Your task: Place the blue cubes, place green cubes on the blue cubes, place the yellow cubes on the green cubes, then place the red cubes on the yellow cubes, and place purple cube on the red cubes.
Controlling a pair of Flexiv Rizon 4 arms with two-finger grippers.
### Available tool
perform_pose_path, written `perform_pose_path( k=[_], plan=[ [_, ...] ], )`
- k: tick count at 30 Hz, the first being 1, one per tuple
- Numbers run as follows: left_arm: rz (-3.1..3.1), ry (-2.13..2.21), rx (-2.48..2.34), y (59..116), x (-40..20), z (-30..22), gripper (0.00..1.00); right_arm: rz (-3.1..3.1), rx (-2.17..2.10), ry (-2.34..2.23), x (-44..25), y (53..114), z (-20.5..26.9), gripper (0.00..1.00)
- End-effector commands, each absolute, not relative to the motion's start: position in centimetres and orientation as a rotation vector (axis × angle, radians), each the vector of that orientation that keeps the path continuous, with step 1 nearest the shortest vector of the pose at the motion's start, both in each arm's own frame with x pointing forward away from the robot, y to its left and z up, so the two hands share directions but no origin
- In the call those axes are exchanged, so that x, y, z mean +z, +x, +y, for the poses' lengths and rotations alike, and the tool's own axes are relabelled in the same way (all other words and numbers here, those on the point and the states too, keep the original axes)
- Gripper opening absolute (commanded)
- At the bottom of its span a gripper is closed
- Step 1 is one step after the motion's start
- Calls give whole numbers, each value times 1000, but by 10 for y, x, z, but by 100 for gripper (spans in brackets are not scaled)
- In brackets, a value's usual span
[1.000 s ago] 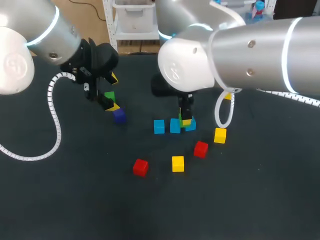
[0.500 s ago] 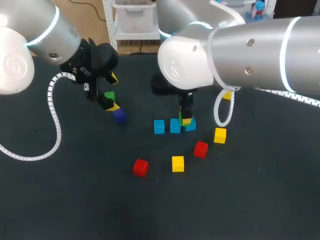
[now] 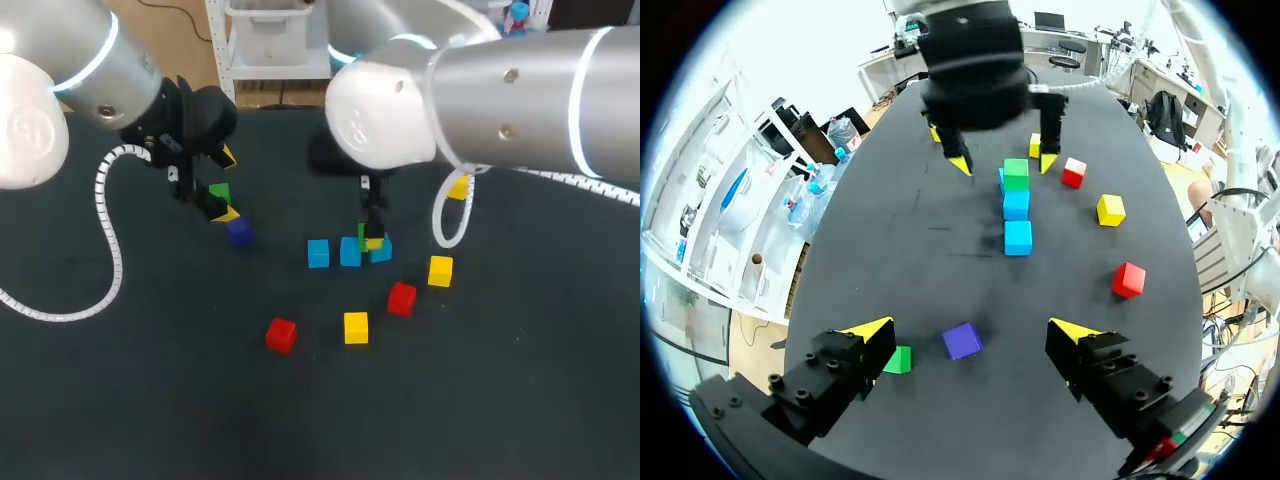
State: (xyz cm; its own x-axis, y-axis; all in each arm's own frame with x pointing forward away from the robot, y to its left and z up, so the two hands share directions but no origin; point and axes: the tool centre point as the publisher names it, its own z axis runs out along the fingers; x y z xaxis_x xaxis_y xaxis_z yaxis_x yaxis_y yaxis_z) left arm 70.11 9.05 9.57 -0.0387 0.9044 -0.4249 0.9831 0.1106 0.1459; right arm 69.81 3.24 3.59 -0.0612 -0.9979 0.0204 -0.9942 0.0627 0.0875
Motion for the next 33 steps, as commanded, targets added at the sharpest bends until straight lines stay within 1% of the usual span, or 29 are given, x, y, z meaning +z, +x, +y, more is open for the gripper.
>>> perform_pose_path(
  k=[1, 8, 11, 17, 26, 33],
  plan=[
    [1982, 1836, -262, 702, 95, 91, 100, -2293, -165, 2124, 48, 695, 12, 100],
    [1982, 1836, -262, 702, 95, 91, 100, -2395, -630, 2230, 75, 708, -10, 100],
    [1982, 1836, -262, 702, 95, 91, 100, -2434, -753, 2275, 85, 710, -20, 100],
    [1982, 1836, -262, 702, 95, 91, 100, -2478, -797, 2263, 91, 711, -34, 100],
    [1982, 1836, -262, 702, 95, 91, 100, -2595, -1034, 2257, 95, 708, -62, 100],
    [1982, 1836, -262, 702, 95, 91, 100, -2631, -1087, 2250, 93, 705, -71, 100]
  ],
)
